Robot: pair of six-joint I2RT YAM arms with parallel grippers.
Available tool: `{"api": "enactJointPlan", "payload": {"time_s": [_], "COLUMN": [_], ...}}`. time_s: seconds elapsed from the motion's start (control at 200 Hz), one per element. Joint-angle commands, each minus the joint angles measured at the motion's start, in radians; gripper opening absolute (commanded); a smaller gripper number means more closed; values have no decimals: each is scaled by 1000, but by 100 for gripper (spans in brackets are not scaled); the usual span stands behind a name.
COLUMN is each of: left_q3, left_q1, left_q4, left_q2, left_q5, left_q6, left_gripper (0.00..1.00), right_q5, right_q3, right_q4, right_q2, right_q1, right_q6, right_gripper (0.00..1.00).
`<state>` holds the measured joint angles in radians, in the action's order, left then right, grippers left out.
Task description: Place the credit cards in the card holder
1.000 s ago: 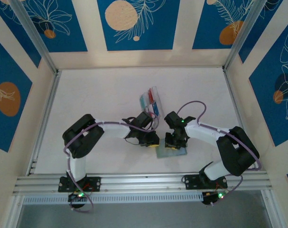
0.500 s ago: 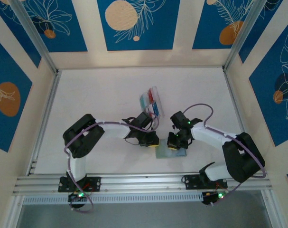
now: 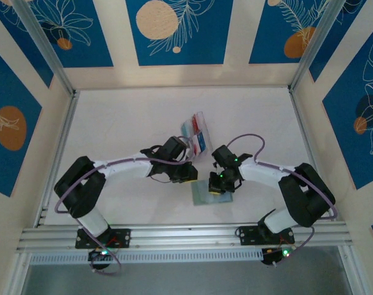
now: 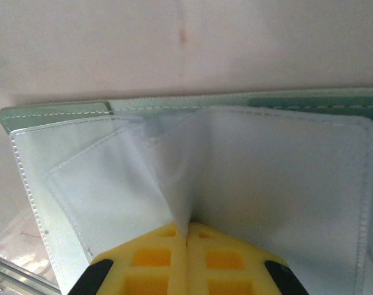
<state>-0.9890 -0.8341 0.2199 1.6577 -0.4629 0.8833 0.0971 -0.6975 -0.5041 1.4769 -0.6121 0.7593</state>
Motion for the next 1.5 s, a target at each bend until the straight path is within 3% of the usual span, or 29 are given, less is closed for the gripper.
{"api": "enactJointPlan", "payload": {"time_s": [0.0, 0.2, 0.775, 1.03, 1.245, 1.495], "left_q3": [0, -10, 84, 89, 115, 127], "left_q1": [-7, -37, -47, -46, -46, -48], "left_q4": [21, -42, -116, -26, -37, -75], "left_q2": [8, 68, 167, 195, 194, 169], "left_q5": [-8, -41, -4, 81, 93, 72], "left_q6": [-3, 21, 40, -6, 5, 8], "left_gripper": [17, 17, 15, 14, 13, 15], "right_q5": [13, -2, 1, 14, -77, -157], "right_q3": [-21, -33, -58, -70, -57, -56], "right_q4": [24, 13, -7, -21, -87, -140], "right_q2": [40, 54, 51, 24, -47, -34], "right_q1": [-13, -18, -20, -14, 9, 19], "right_q6": [24, 26, 16, 17, 43, 40], "right_gripper": [0, 0, 1, 11, 23, 22]}}
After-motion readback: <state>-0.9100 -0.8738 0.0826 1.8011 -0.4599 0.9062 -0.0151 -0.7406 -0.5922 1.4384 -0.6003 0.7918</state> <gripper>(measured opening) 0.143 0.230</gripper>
